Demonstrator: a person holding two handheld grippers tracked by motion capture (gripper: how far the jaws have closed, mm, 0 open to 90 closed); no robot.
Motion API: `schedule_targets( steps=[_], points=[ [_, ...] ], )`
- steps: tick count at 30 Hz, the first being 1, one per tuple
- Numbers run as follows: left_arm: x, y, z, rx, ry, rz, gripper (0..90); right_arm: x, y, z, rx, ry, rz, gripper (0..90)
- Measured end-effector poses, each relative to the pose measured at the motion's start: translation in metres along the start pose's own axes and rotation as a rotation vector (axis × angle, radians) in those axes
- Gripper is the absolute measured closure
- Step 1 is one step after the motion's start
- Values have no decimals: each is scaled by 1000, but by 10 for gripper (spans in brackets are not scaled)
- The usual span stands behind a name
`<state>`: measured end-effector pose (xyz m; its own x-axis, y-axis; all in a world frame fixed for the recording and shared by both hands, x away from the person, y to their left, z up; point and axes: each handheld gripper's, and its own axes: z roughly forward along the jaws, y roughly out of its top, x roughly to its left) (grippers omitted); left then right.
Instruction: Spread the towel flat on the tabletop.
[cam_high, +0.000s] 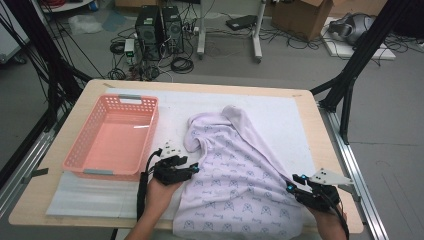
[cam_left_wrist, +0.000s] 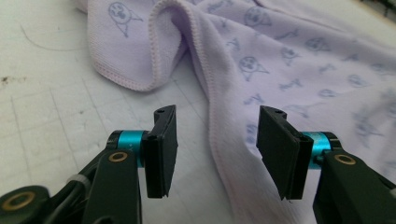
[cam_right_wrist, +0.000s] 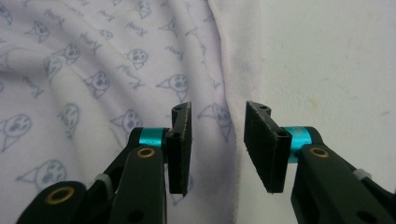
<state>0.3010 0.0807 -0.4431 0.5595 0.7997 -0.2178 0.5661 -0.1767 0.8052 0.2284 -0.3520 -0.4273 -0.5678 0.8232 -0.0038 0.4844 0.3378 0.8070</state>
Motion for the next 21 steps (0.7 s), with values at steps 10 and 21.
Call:
schedule_targets(
  steps=[10, 21],
  points=[
    [-15, 3, 22, 66, 50, 142, 761, -10, 23, 39, 35, -6, -12, 530],
    [-12, -15, -1, 53, -33, 41, 856, -18, 23, 59, 112, -4, -4, 862]
  ],
)
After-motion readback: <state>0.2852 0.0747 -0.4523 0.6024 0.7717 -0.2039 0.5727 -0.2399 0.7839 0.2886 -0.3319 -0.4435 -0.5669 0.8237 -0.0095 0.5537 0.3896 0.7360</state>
